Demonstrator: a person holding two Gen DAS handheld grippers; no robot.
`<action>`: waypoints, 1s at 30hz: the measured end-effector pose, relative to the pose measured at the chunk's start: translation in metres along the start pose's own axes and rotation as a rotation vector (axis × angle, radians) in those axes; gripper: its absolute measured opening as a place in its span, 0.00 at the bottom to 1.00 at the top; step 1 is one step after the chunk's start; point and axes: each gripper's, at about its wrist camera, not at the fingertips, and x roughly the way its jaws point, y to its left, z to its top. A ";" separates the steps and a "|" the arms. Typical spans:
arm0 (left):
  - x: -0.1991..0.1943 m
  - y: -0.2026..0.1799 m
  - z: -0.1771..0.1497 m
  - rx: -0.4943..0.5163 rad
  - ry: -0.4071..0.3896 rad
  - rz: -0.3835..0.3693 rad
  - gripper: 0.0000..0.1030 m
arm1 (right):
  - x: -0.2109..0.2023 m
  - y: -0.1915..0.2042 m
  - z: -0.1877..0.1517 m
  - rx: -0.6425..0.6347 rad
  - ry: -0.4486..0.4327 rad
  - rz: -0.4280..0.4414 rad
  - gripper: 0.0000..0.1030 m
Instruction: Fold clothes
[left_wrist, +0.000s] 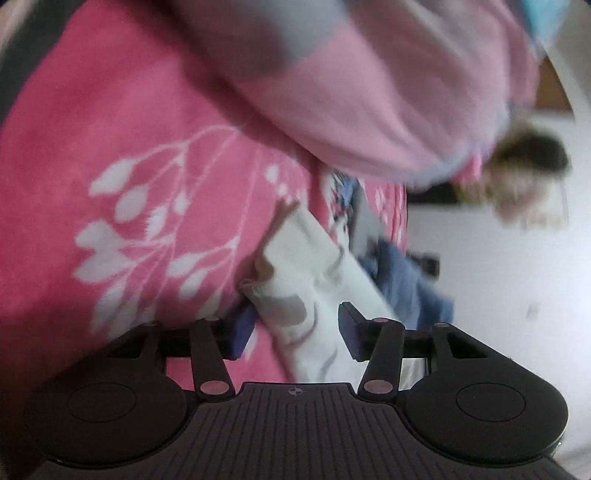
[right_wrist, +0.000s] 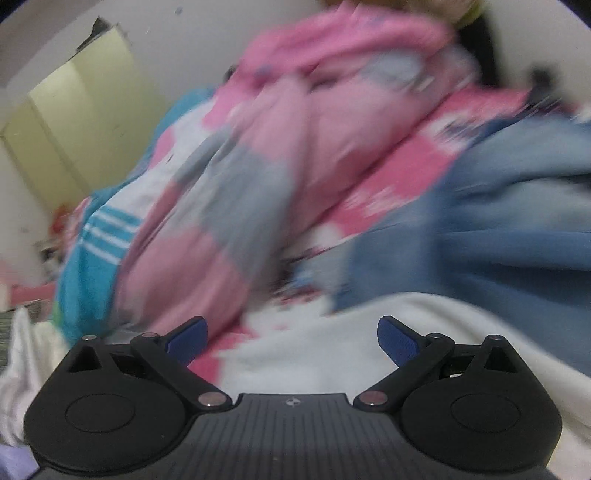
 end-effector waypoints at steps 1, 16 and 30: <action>0.001 -0.001 -0.001 0.001 -0.016 -0.001 0.48 | 0.022 0.001 0.004 0.010 0.029 0.019 0.98; 0.008 -0.008 0.000 0.113 -0.105 0.047 0.17 | 0.171 0.006 -0.028 0.237 0.353 0.043 0.89; -0.016 -0.062 -0.020 0.589 -0.216 0.031 0.04 | 0.155 0.021 -0.036 0.218 0.213 -0.141 0.03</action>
